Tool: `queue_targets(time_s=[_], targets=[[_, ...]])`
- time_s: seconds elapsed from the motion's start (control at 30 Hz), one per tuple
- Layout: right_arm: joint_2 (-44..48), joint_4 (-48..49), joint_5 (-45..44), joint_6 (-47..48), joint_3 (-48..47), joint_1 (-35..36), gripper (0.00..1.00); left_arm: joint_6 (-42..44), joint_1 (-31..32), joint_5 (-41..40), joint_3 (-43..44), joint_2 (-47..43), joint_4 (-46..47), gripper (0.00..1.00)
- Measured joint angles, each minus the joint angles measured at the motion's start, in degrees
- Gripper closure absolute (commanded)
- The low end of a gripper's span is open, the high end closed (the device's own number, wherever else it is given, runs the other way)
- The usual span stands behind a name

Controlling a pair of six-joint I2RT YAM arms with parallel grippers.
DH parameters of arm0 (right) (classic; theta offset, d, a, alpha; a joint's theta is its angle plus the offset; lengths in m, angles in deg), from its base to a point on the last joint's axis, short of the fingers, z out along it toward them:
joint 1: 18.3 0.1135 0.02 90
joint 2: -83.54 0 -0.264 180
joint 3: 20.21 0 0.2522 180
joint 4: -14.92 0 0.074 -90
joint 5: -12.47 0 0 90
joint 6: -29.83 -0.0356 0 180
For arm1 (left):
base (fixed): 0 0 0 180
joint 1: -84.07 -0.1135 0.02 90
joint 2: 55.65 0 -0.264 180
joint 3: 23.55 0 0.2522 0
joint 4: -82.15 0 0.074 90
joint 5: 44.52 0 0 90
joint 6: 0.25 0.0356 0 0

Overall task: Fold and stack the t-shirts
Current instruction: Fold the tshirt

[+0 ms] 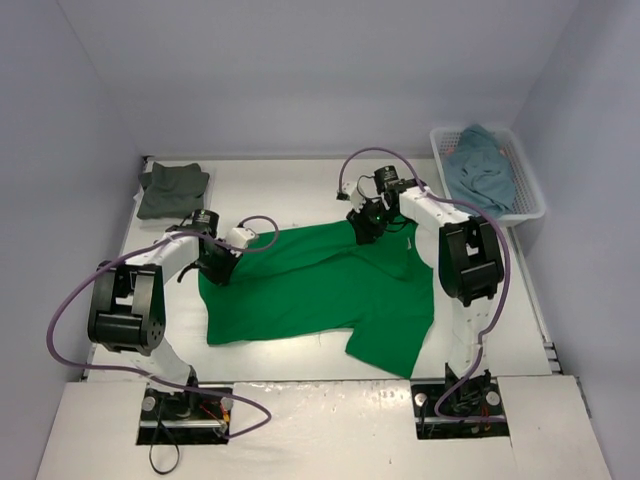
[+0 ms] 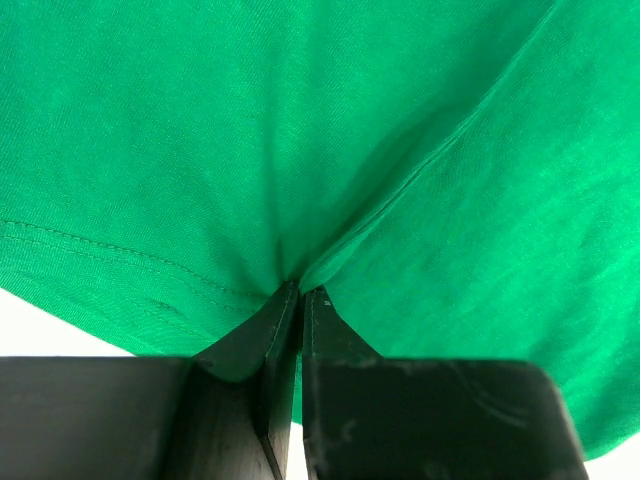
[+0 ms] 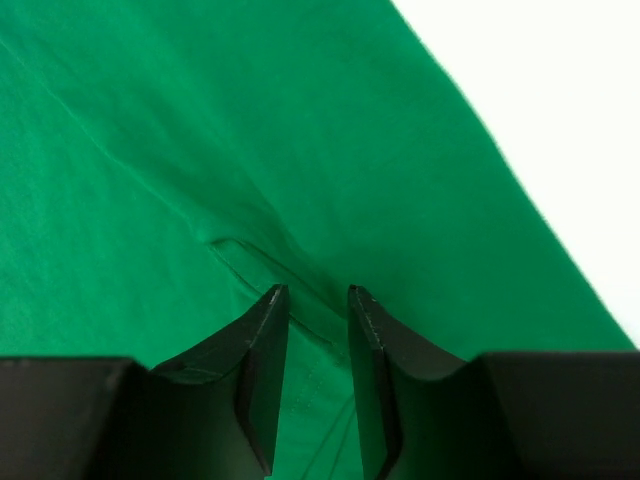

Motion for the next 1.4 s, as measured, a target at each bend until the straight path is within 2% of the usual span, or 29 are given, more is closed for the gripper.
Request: queue_targets(time_s=[0.23,0.33,0.4,0.43,0.5,0.53,0.7,0.77,0.87,0.97,1.17,1.27,1.37,1.4], targets=[[0.0,0.0,-1.3,0.6,2.6,0.4,0.59,0.0,0.0,0.2,0.0,-0.7,-0.1,1.00],[0.0,0.0,-2.0,0.9,3.6,0.8,0.59,0.0,0.0,0.2,0.0,-0.7,-0.1,1.00],[0.0,0.2,-2.5,1.5,4.1,1.1,0.69,0.0,0.0,0.2,0.0,-0.7,-0.1,1.00],[0.0,0.4,-2.7,1.7,4.3,1.4,0.84,0.0,0.0,0.2,0.0,-0.7,-0.1,1.00],[0.0,0.9,-2.9,2.0,4.7,1.6,0.96,0.0,0.0,0.2,0.0,-0.7,-0.1,1.00],[0.2,1.1,-2.8,1.9,5.0,1.6,1.00,0.0,0.0,0.2,0.0,-0.7,-0.1,1.00],[2.3,1.9,-3.3,1.8,8.0,1.9,1.00,0.0,0.0,0.5,0.0,-0.7,-0.1,1.00],[3.7,1.9,-3.9,1.6,9.8,1.9,0.81,0.0,0.0,0.7,0.0,-0.7,-0.1,1.00],[6.1,1.4,-5.1,1.4,12.7,2.0,0.64,0.0,0.0,1.0,0.0,-0.7,-0.1,1.00],[8.8,0.9,-7.1,1.7,15.4,2.2,0.58,-0.1,0.0,1.3,0.0,-1.0,-0.1,1.00],[10.2,0.9,-9.5,1.7,17.3,2.2,0.55,-0.2,0.1,1.4,-0.1,-2.6,-0.2,1.00],[11.6,0.7,-10.3,1.4,18.9,2.2,0.59,0.0,0.1,1.4,-0.5,-3.4,-0.2,1.00],[14.3,0.5,-10.6,1.0,20.5,2.2,0.75,0.1,0.1,1.3,-1.0,-3.8,-0.3,1.00],[15.4,0.4,-10.7,0.8,21.0,2.2,0.83,0.1,0.1,1.2,-1.0,-3.8,-0.3,1.00]])
